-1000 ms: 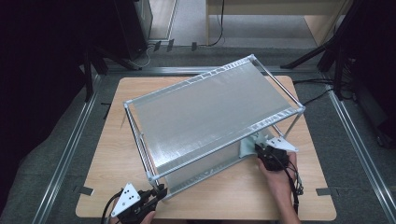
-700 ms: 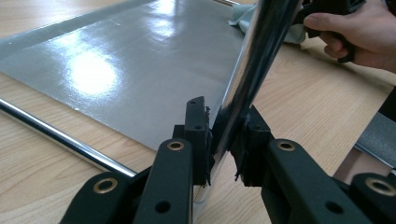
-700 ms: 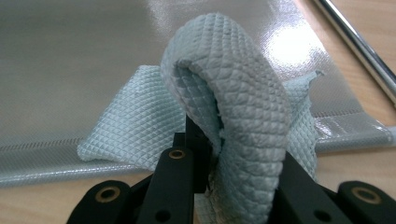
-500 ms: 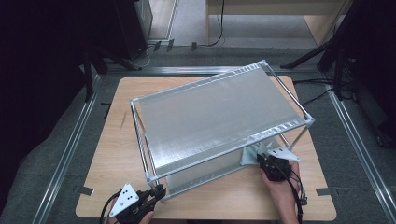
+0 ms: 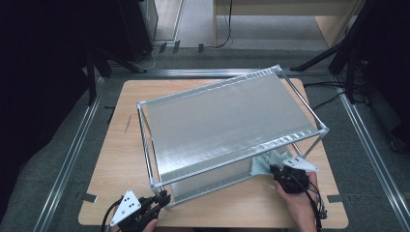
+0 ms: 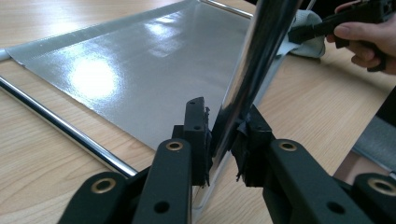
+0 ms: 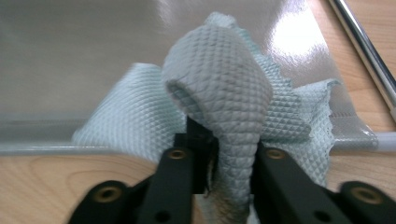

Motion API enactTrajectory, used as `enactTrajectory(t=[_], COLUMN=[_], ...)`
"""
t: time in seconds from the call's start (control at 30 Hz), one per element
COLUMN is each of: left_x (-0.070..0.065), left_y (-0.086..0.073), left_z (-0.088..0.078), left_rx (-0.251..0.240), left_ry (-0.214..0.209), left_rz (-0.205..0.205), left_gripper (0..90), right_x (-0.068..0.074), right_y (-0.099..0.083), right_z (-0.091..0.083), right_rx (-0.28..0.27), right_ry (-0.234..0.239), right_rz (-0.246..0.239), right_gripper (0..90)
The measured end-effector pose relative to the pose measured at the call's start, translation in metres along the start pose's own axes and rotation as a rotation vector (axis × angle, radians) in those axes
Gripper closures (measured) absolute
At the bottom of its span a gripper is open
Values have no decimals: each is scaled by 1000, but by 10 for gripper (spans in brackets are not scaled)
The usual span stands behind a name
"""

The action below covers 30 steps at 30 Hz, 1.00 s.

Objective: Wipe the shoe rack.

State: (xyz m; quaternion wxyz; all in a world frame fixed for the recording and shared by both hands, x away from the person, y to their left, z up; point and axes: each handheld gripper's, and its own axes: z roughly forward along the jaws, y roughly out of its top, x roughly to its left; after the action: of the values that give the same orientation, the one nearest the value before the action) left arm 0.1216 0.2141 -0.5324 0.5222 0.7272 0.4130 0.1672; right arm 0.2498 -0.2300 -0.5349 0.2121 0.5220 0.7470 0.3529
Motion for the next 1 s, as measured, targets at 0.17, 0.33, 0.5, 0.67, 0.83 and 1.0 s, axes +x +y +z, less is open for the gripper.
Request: enactTrajectory(t=[0.17, 0.33, 0.5, 0.67, 0.83, 1.0], left_x=[1, 0, -1, 0, -3, -7], left_y=[0, 0, 0, 1, 2, 3], left_z=[0, 0, 1, 2, 4, 7], left_rx=[2, 3, 5, 7, 6, 4], left_ry=[-4, -6, 0, -4, -10, -11], left_rz=[-1, -1, 14, 7, 0, 14], left_gripper=[775, 777, 780, 779, 778, 781], right_x=[-20, -43, -37, -14, 21, 64], right_y=[8, 7, 4, 2, 1, 2], right_z=[0, 2, 10, 13, 17, 23], right_rx=[-54, -82, -59, -47, -38, -32], right_ry=[-119, -210, -176, -135, -69, 29], right_rz=[44, 113, 93, 61, 6, -57], right_gripper=[849, 847, 849, 849, 847, 846])
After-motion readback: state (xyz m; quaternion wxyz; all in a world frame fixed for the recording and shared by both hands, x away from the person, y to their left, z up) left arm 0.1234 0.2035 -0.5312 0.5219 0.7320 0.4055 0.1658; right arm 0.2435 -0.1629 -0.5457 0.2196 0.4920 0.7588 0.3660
